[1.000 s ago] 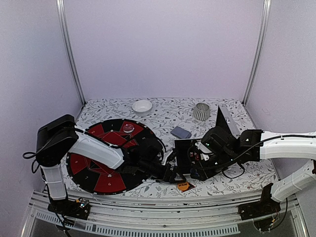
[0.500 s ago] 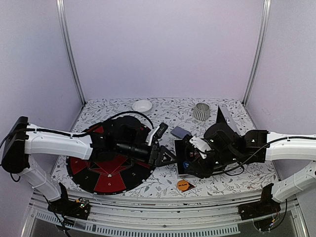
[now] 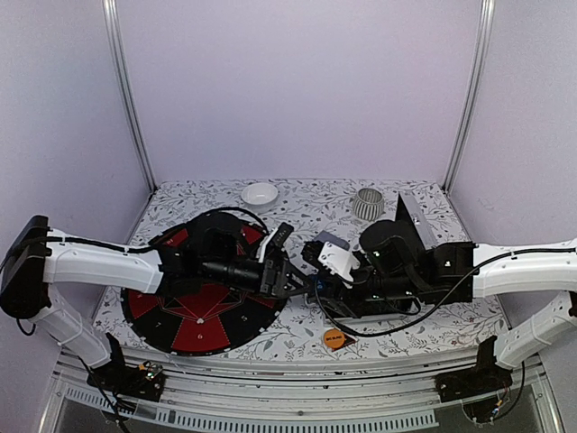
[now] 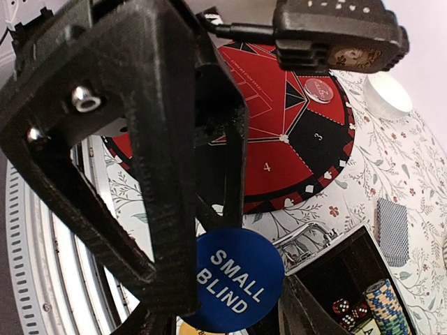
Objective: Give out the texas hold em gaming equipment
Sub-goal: Pass from the right arm to the left
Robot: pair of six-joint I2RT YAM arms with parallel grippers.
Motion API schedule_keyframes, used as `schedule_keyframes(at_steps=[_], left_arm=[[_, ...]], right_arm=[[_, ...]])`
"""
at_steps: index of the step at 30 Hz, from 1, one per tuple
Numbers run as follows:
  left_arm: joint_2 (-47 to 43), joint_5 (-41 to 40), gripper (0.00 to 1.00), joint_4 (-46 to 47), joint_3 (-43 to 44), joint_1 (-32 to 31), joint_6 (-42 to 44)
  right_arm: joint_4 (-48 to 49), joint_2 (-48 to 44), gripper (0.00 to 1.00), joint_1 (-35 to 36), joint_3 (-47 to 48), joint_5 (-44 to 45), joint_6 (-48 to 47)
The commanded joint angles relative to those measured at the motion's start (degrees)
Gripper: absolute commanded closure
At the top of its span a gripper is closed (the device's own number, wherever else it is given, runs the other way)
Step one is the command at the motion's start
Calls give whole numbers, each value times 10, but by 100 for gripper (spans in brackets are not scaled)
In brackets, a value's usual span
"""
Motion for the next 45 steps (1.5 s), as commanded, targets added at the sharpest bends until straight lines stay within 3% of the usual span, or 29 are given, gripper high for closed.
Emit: schedule_keyframes(at_steps=[1,13,21,27,29,34,40,45], left_arm=[[-1,20,28,43,-3,9,-11],[11,27,62,45,-7,23,-12],[8,32,99,34,-6,23,-6],[-14,23,100,11,-13,23,8],[-20,10,100,1,-12,24,16],[-33,-2,100,-12,-8,33,27],[-68,-23,100,-69,-13,97,57],[-128,-42,100,-151,-34,229,92]], right_arm=[[27,21,75,6,18,19,-41],[42,37,75,13,31,26,-65],[42,45,75,14,35,38,-68],[51,34,75,14,29,59,-62],[53,30,69,14,28,61,-61],[53,25,44,14,24,72,-62],[53,0,0,14,19,71,-56],[63,-25,1,-4,16,40,-42]])
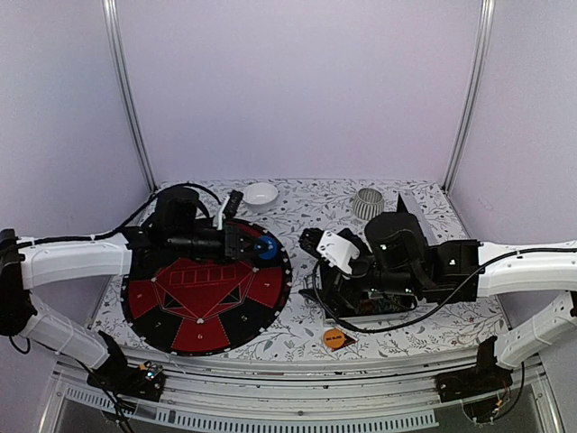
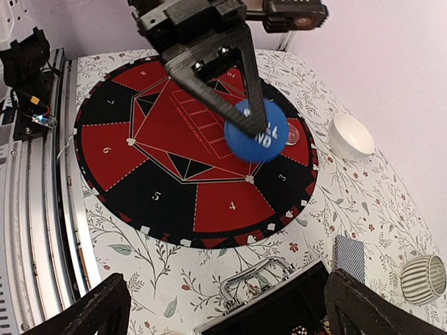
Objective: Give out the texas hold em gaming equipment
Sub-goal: Place the small blind button at position 9.
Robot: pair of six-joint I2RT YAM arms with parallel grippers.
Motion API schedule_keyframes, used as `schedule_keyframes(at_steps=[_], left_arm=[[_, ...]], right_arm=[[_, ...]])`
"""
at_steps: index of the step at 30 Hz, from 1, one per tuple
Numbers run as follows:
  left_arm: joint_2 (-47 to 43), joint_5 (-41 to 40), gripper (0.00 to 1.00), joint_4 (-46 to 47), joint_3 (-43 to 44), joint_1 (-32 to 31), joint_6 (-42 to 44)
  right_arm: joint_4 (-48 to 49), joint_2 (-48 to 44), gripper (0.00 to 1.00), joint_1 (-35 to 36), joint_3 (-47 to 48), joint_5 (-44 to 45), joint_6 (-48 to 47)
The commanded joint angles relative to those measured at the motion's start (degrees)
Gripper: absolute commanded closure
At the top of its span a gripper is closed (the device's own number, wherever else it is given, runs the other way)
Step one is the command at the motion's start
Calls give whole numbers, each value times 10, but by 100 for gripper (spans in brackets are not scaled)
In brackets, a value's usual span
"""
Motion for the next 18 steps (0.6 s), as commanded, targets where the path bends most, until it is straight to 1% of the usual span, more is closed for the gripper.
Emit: schedule_keyframes(at_steps=[1,6,10,15,18], left_arm=[[-56,-22,100,-87,-27,126,51],[-78,-32,100,-140,-47,287,69],[-72,-1,100,-139,-74,406,55],[-34,11,100,-104,-110,513,15],[-1,38,100,-56,-147,554,-18]], right_arm=[[18,-32,1,-24,-1,-37,25],[29,-40,1,-68,12,-107,42],[27,-19,1,-89,38,-136,32],[21,10,1,-121,61,-173,15],[22,25,1,-139,67,-188,7]])
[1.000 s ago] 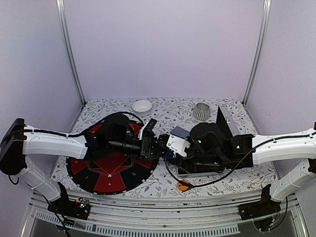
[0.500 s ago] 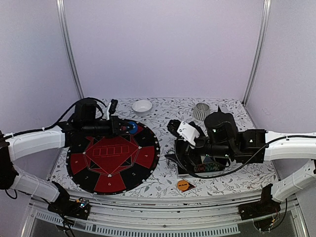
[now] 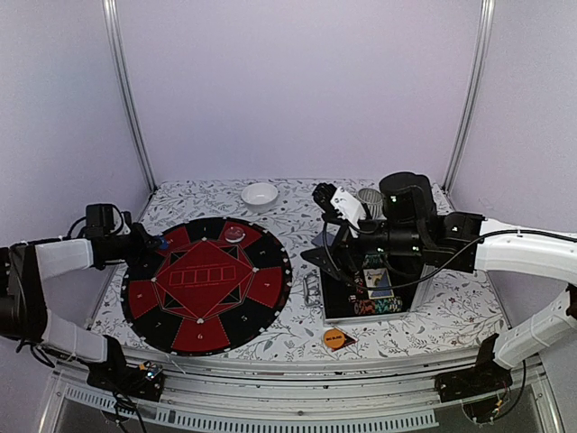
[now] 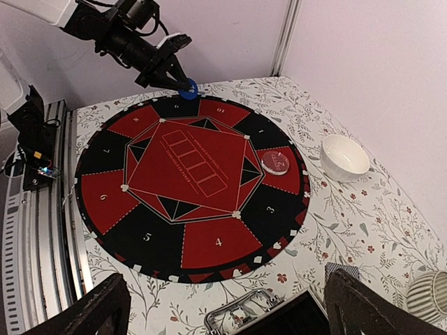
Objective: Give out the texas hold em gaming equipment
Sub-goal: Place the small blind button at position 9.
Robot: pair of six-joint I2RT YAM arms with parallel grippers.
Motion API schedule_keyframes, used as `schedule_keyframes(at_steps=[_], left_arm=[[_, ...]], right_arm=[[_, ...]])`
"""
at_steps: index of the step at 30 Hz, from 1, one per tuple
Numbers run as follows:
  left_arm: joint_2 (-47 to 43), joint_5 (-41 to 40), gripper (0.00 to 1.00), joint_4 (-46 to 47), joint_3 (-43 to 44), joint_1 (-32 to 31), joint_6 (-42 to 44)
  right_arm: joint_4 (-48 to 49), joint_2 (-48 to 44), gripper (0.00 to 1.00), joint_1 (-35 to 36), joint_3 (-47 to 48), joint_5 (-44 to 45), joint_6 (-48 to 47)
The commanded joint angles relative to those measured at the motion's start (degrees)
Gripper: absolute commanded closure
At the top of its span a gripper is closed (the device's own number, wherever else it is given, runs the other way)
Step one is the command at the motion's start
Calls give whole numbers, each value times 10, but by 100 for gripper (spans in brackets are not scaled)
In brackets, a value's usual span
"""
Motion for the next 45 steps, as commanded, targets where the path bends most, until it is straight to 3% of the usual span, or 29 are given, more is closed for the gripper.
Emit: schedule_keyframes(at_steps=[1,9,15,28,34,37,41,45], left_arm=[[43,39,100,53,-48,49,-51],[132,29,100,98,-47,73,-55],[128,-17,100,110,-59,88,-51],[180,1,100,143,-59,145,-52],[168,-10,59,131,-64,148,-48],[143,-31,49,106,-62,149,-41],[97,-74,28,65,-58,149,-32],[43,-104,13,23,-53,148,-21]], right_arm=[[2,24,1,-28,20,-43,-15],[-4,37,1,-43,27,-52,-27],[-7,31,1,-43,25,-50,-18],[-20,31,1,-43,37,-47,-15],[-26,29,1,-43,40,-51,-13],[-36,29,1,-43,46,-52,-12],[-64,36,1,-43,65,-49,0],[-137,72,1,-43,111,-53,32]])
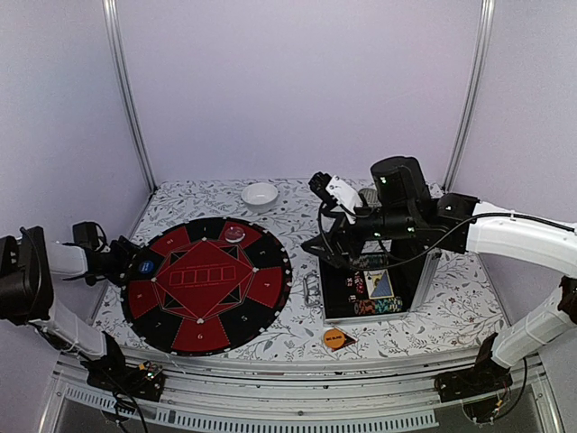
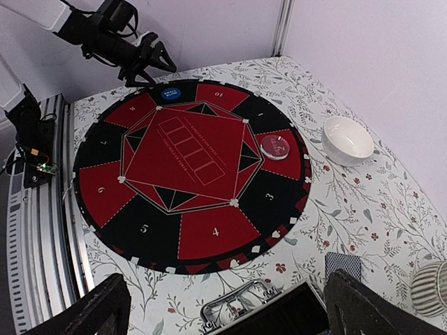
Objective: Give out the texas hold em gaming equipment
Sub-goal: Place the small blind button at position 9.
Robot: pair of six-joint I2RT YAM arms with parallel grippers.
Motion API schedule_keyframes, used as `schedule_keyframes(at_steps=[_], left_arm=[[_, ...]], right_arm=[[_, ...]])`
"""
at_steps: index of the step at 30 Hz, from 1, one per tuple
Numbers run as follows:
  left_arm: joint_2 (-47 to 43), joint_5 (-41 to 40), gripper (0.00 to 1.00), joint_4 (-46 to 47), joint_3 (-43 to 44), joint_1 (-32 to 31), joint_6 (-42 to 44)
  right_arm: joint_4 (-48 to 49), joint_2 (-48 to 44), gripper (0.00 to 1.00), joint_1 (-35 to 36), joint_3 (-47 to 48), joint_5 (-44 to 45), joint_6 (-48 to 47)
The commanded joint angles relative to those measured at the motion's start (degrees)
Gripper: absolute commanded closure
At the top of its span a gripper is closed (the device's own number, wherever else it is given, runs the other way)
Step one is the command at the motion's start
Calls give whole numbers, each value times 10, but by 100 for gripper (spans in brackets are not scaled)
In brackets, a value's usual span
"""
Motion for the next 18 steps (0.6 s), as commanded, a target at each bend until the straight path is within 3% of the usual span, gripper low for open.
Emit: schedule_keyframes(at_steps=[1,4,7,12,18], left_arm=[[-61,-54,11,-67,4,2,21],[-117,-70,11,-92,11,-14,35],[-173,-93,12,-115,24,-50,59],[-244,-151,12,-165,54,-130,100],[-270,-144,12,-192,70,-188,116]], right_arm=[[-92,42,1,-2,65,-5,51],[-156,79,0,-2,95,1,113],[-209,106,8,5,100,20,196],[-304,166,14,90,126,135,269],[-363,222,32,136,96,143,371]])
